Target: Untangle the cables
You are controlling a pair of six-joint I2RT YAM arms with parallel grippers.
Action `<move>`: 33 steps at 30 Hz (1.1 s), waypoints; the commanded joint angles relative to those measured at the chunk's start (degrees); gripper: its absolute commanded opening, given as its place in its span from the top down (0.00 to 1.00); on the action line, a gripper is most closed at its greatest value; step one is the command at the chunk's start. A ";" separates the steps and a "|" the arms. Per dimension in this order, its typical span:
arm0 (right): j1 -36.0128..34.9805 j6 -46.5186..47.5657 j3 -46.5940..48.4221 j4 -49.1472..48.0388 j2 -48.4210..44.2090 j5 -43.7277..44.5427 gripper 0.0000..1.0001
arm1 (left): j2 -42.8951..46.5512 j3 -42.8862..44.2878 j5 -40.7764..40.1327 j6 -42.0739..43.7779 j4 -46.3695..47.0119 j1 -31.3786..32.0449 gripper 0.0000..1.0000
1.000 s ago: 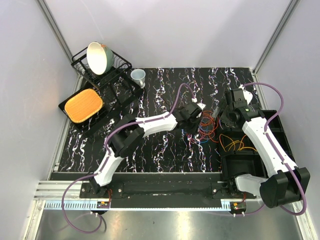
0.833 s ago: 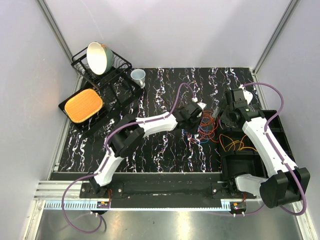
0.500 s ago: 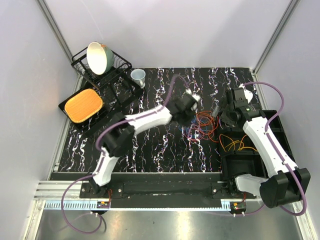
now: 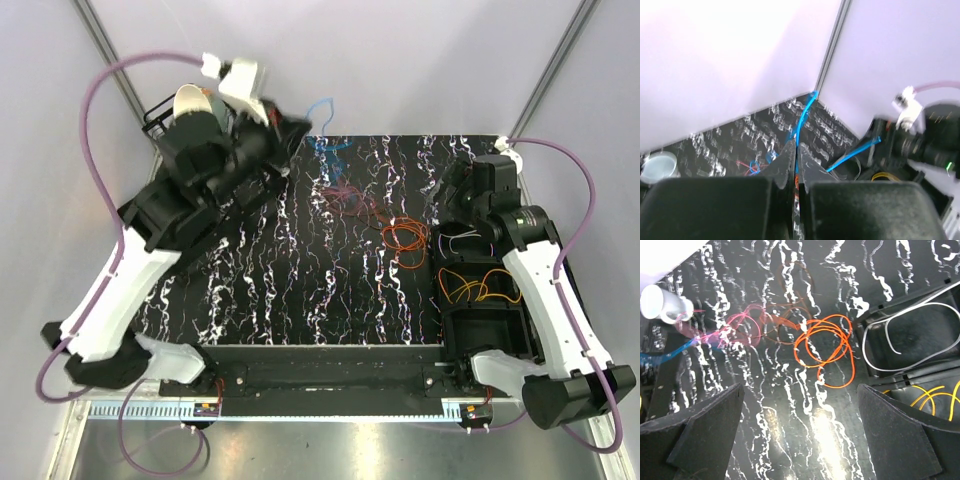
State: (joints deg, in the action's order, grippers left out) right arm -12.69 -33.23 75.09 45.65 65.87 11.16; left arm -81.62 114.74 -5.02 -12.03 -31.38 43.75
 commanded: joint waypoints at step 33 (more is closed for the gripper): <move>-13.05 1.32 -5.40 -14.54 16.21 -26.11 0.01 | 5.41 -43.63 -4.46 -12.32 -12.56 -18.43 0.01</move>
State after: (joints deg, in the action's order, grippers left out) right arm -21.50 -34.89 67.46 32.32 78.96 -14.59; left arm -84.79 71.94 -4.93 -25.78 -41.67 25.08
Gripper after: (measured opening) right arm 0.993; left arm 0.976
